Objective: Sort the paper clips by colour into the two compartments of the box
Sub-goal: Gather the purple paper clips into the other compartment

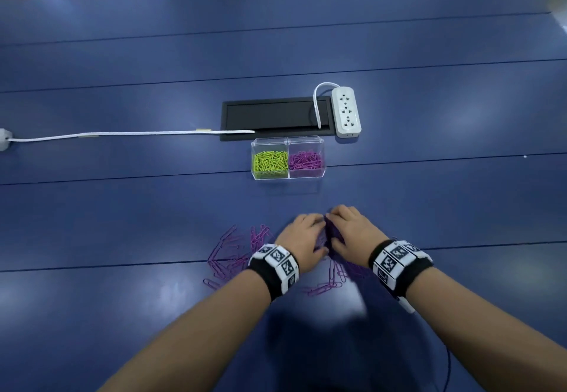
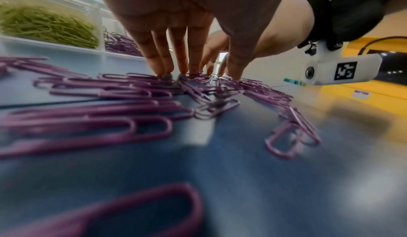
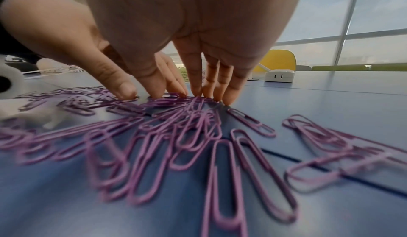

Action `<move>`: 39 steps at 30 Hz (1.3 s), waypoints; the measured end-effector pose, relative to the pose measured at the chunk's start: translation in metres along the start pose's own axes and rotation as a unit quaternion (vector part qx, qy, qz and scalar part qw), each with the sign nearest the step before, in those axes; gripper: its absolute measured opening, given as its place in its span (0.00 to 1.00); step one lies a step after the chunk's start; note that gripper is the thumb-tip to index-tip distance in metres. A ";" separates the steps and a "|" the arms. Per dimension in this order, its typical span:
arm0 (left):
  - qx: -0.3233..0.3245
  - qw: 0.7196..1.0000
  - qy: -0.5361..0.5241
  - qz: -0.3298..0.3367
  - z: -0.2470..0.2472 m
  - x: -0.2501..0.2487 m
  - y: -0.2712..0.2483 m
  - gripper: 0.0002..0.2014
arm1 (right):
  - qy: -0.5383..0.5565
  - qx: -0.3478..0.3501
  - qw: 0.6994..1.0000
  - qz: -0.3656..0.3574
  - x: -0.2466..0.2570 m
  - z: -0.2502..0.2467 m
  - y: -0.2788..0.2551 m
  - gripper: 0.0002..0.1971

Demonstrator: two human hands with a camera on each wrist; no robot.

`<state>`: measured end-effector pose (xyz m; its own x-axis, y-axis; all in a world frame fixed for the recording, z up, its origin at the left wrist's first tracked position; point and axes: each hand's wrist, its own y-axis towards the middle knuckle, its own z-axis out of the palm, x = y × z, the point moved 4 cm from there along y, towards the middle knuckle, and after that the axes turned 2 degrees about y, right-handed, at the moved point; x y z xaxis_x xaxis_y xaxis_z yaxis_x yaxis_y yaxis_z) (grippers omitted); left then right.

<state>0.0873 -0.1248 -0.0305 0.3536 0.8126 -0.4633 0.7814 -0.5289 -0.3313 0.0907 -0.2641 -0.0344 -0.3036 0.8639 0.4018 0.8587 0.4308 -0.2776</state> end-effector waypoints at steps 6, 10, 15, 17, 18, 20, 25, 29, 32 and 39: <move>-0.012 0.998 0.063 -0.004 0.016 -0.010 -0.016 0.29 | -0.040 0.038 0.998 0.026 0.007 0.012 -0.036 0.41; -0.017 0.998 0.056 -0.013 0.017 -0.010 -0.013 0.19 | -0.022 0.027 0.998 0.059 0.010 0.017 -0.046 0.34; -0.007 0.997 0.079 0.003 0.018 -0.010 -0.013 0.13 | 0.029 -0.004 0.997 0.066 0.011 0.019 -0.044 0.15; -0.004 0.995 0.099 0.009 0.018 -0.010 -0.013 0.12 | 0.027 -0.005 0.997 0.067 0.011 0.018 -0.041 0.11; -0.001 0.994 0.110 0.008 0.018 -0.010 -0.013 0.13 | 0.024 -0.002 0.997 0.069 0.010 0.017 -0.040 0.10; 0.008 0.991 0.132 0.003 0.018 -0.008 -0.014 0.14 | 0.008 0.009 0.997 0.073 0.008 0.016 -0.036 0.10; 0.015 0.992 0.124 -0.033 0.013 0.003 -0.015 0.13 | 0.075 0.013 0.992 0.102 0.004 -0.001 -0.024 0.07; 0.015 0.991 0.120 -0.048 0.007 0.009 -0.014 0.09 | 0.215 -0.102 0.960 0.144 0.007 -0.044 0.002 0.05; 0.018 0.992 0.117 -0.047 0.003 0.014 -0.012 0.09 | 0.280 -0.158 0.936 0.146 0.014 -0.076 0.036 0.05; -0.061 0.991 -0.037 -0.113 -0.031 0.029 -0.006 0.09 | 0.324 -0.191 0.914 0.149 0.020 -0.109 0.112 0.05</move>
<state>0.1088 -0.0904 -0.0167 0.1275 0.8841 -0.4497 0.8941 -0.2987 -0.3337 0.2262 -0.2269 0.0379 0.1705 0.5384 0.8253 0.9825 -0.0289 -0.1841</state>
